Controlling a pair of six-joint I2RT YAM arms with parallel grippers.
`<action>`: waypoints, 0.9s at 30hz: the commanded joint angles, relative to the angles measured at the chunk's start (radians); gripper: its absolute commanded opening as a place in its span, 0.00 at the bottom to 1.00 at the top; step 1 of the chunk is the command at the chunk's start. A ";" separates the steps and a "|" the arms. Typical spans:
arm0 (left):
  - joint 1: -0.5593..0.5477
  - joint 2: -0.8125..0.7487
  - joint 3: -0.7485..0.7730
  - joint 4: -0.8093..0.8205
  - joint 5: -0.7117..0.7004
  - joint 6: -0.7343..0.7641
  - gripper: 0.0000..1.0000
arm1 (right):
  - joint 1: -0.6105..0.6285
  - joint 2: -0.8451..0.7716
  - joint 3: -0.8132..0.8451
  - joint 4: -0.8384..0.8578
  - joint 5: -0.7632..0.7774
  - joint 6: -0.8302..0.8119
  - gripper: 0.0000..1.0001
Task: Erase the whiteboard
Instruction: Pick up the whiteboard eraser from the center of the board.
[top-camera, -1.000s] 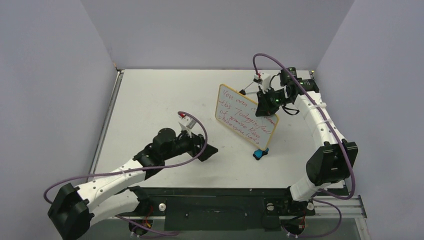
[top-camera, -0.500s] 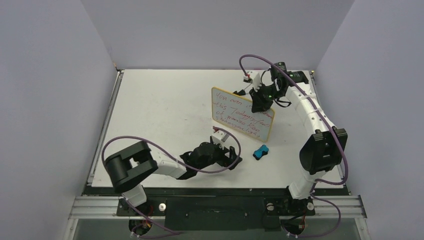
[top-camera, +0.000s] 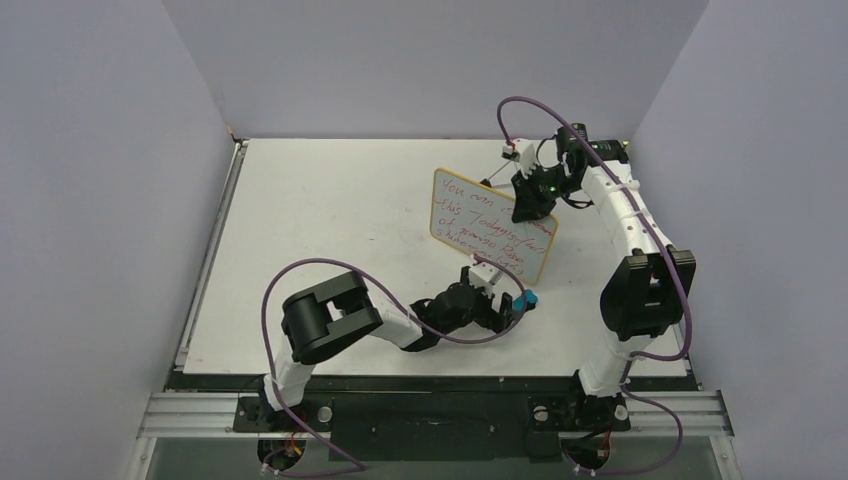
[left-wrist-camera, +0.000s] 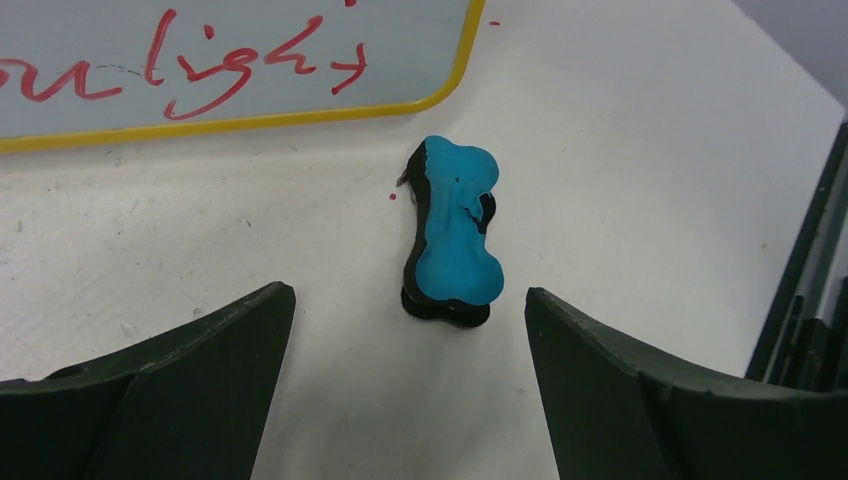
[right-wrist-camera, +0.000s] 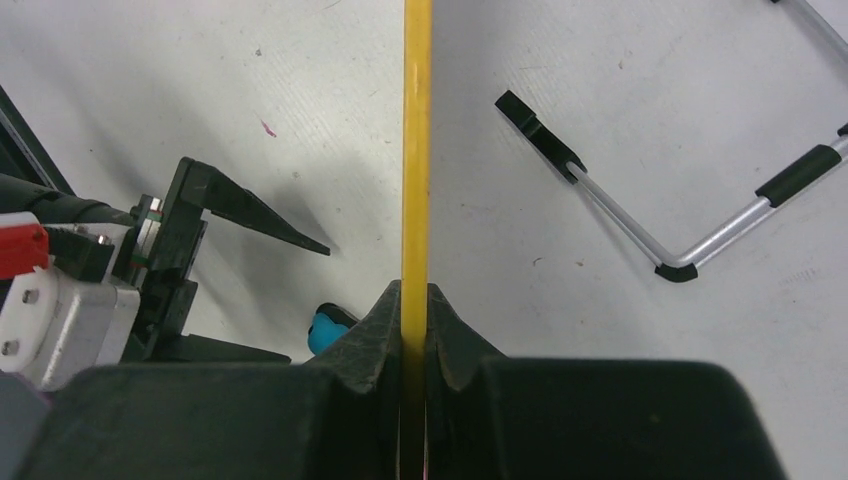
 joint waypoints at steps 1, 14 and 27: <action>-0.029 0.053 0.102 -0.023 -0.049 0.109 0.84 | -0.010 -0.007 0.027 0.007 -0.079 -0.011 0.00; -0.051 0.186 0.352 -0.290 -0.097 0.232 0.60 | -0.018 0.011 0.026 -0.007 -0.095 -0.017 0.00; -0.095 0.266 0.533 -0.536 -0.157 0.382 0.42 | -0.023 0.021 0.028 -0.011 -0.097 -0.018 0.00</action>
